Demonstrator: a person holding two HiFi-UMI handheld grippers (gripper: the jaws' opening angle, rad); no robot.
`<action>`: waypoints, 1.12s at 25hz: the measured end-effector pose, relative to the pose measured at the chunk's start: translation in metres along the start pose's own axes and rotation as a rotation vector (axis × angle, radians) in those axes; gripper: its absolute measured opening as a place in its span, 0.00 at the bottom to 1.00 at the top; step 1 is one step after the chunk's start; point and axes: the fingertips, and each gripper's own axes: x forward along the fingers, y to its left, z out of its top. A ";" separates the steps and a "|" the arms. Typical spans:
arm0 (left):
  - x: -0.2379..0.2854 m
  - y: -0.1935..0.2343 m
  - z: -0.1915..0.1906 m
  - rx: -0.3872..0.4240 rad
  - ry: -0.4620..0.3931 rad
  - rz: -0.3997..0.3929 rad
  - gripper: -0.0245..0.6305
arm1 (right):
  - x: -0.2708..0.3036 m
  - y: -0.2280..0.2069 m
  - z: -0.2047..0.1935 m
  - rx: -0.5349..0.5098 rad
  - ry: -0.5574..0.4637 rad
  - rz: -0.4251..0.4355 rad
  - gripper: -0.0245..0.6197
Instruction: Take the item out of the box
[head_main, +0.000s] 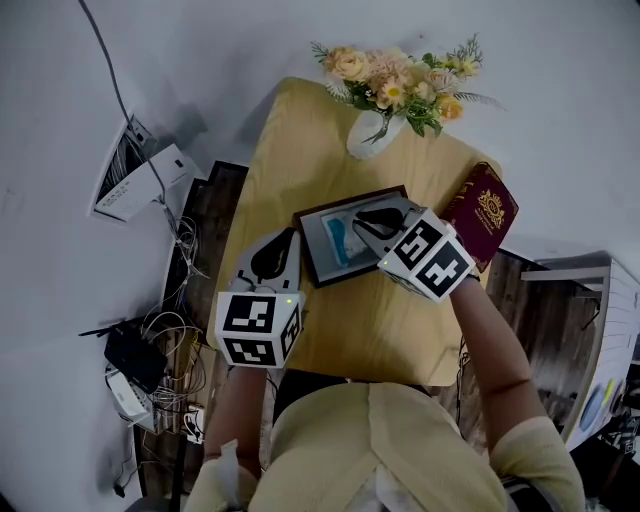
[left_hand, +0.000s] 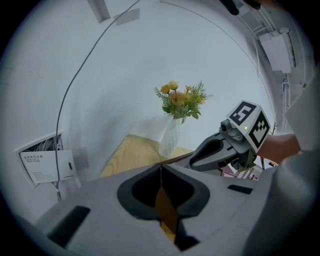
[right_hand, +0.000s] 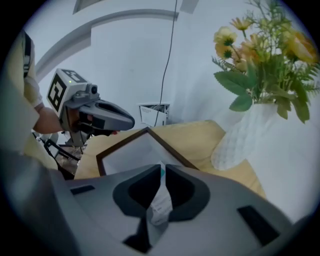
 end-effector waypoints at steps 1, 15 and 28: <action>0.000 0.000 0.000 -0.003 0.000 -0.001 0.07 | 0.003 0.001 -0.002 -0.018 0.021 0.010 0.09; 0.003 0.013 -0.016 -0.048 0.020 0.004 0.07 | 0.038 0.013 -0.025 -0.298 0.278 0.095 0.22; 0.005 0.017 -0.028 -0.089 0.023 0.009 0.07 | 0.055 0.018 -0.044 -0.318 0.435 0.096 0.28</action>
